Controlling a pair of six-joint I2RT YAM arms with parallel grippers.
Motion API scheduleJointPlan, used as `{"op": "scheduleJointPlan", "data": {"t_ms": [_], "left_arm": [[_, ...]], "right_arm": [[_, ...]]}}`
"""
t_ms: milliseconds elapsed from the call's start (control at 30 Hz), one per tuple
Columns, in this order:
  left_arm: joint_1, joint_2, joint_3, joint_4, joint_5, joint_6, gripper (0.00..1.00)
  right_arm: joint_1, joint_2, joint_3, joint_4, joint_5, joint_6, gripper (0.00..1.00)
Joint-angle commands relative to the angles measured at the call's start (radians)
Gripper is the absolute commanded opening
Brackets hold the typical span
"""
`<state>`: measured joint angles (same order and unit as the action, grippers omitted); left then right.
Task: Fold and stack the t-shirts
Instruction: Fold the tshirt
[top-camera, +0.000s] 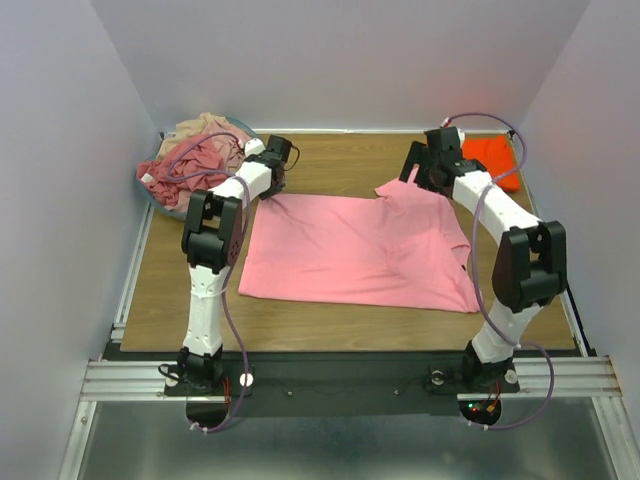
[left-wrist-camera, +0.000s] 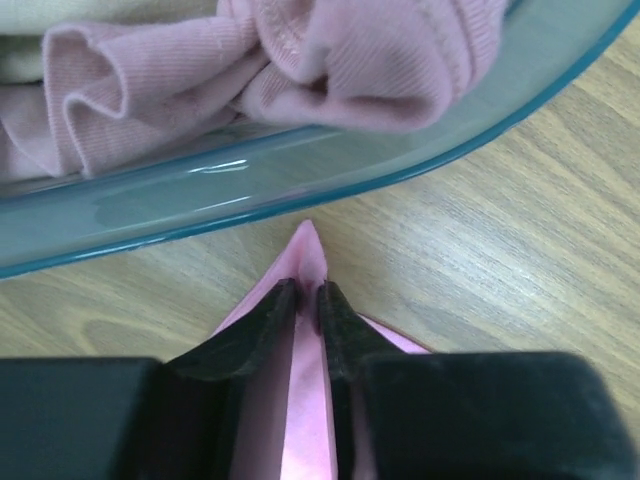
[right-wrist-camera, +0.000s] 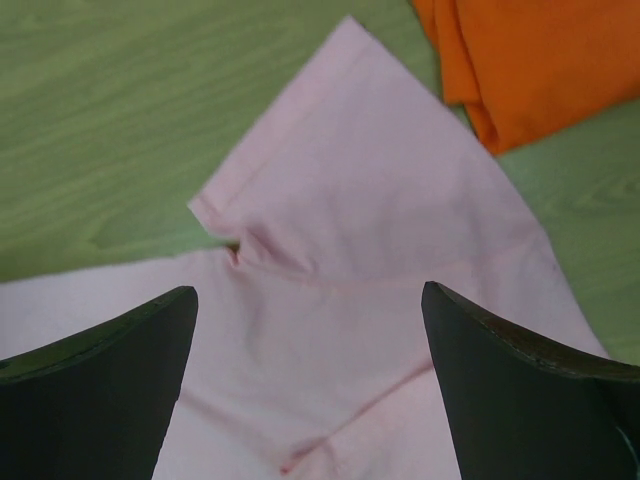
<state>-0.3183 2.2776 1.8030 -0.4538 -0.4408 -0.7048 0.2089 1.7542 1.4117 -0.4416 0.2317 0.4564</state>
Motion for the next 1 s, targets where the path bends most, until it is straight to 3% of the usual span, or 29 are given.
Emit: {"op": "scheduleJointPlan", "data": {"t_ms": [0, 67, 133, 267, 467, 700, 967], "left_arm": [[0.001, -0.047, -0.054, -0.046, 0.040, -0.015, 0.15], [0.001, -0.053, -0.063, -0.039, 0.045, -0.007, 0.05], [0.001, -0.055, -0.064, -0.034, 0.054, -0.001, 0.00], [0.001, -0.056, -0.060, -0.032, 0.070, 0.013, 0.00], [0.001, -0.070, -0.077, -0.020, 0.071, 0.021, 0.00], [0.001, -0.078, -0.091, -0.006, 0.088, 0.021, 0.00], [0.001, -0.093, -0.108, 0.003, 0.094, 0.014, 0.00]], "right_arm": [[-0.006, 0.105, 0.148, 0.038, 0.087, -0.087, 1.00], [-0.006, 0.197, 0.236, 0.037, 0.113, -0.110, 0.99], [-0.006, 0.279, 0.318, 0.037, 0.124, -0.122, 0.99], [-0.006, 0.457, 0.511, 0.037, 0.240, -0.180, 0.99], [-0.006, 0.697, 0.773, 0.034, 0.245, -0.259, 0.95], [-0.005, 0.746, 0.750, 0.034, 0.241, -0.240, 0.87], [-0.005, 0.674, 0.601, 0.035, 0.296, -0.118, 0.63]]}}
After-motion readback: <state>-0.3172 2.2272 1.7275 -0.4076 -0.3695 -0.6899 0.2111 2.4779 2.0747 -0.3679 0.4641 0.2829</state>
